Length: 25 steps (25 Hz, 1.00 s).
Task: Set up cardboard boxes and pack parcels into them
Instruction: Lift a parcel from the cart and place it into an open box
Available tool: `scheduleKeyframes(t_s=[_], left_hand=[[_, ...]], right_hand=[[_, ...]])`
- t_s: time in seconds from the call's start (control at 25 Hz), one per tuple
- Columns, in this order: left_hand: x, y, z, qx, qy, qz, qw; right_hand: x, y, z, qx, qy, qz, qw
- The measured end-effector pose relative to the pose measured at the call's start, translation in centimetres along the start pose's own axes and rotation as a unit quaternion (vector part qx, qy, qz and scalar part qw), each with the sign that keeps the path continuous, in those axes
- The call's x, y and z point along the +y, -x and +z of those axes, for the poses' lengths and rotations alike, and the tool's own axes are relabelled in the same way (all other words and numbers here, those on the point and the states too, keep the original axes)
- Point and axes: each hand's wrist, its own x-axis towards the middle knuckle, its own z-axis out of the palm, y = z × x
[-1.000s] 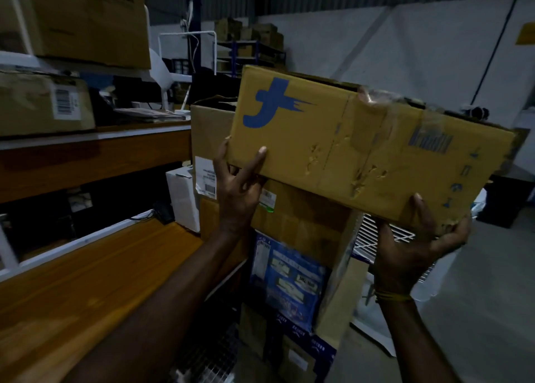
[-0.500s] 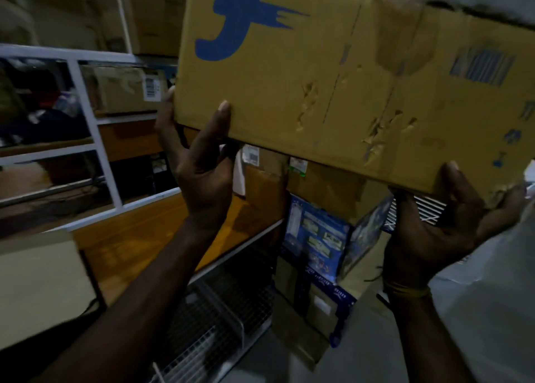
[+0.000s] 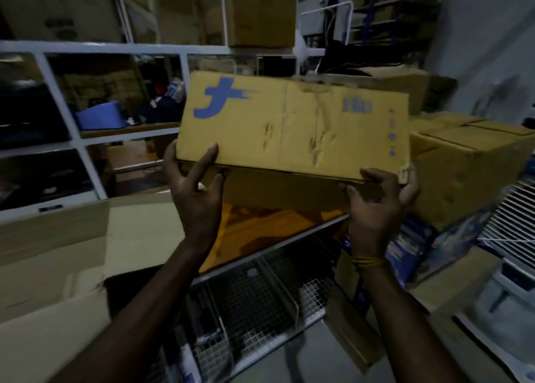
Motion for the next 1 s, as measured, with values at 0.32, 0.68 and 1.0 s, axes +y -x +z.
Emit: scheduleKeyframes(t_s=[0.32, 0.68, 1.0], left_hand=[[-7.1, 0.0, -0.2, -0.031, -0.109, -0.103, 0.988], [-14.4, -6.7, 3.9, -0.06, -0.179, -0.068, 0.98], [-22.7, -7.7, 8.3, -0.059, -0.122, -0.06, 0.989]], right_hand=[[3.7, 0.0, 8.1, -0.124, 0.073, 0.03, 0.989], [7.6, -4.9, 17.2, -0.103, -0.006, 0.03, 0.994], [11.3, -6.4, 23.1, -0.114, 0.009, 0.053, 0.992]])
